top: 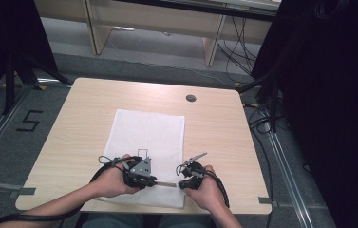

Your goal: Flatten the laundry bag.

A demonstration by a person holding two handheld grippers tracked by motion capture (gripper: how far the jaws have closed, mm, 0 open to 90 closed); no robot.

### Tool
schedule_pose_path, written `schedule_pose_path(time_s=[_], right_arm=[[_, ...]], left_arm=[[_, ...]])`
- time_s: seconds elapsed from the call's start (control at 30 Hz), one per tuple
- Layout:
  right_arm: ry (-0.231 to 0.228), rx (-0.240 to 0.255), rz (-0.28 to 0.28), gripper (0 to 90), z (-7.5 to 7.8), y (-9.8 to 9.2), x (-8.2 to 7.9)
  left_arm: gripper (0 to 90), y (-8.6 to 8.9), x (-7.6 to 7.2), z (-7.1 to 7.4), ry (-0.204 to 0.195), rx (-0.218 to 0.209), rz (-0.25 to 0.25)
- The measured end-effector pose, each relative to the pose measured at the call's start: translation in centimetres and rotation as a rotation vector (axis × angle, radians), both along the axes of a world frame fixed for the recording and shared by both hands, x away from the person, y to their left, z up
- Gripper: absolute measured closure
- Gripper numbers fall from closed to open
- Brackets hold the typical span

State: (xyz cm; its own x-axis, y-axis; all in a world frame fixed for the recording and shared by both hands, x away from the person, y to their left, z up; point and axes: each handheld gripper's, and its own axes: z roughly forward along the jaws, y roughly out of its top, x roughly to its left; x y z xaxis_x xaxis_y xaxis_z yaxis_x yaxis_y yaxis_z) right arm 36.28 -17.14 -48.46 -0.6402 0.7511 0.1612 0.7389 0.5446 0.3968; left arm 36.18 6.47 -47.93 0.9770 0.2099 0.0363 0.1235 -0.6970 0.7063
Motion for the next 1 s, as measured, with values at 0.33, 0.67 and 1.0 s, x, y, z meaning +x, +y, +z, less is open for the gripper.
schedule_pose_path(time_s=[0.33,0.67,1.0], right_arm=[[0.001,0.0,0.001,90.0,0.0,0.0,0.0],[0.003,-0.001,-0.003,90.0,0.0,0.0,0.0],[0.004,0.001,-0.002,90.0,0.0,0.0,0.0]], left_arm=[[81.6,0.2,-0.1,0.0,0.002,0.0,0.002],[81.7,0.6,-0.1,0.0,0.004,0.005,0.001],[81.7,1.2,-0.2,0.1,0.0,-0.008,0.01]])
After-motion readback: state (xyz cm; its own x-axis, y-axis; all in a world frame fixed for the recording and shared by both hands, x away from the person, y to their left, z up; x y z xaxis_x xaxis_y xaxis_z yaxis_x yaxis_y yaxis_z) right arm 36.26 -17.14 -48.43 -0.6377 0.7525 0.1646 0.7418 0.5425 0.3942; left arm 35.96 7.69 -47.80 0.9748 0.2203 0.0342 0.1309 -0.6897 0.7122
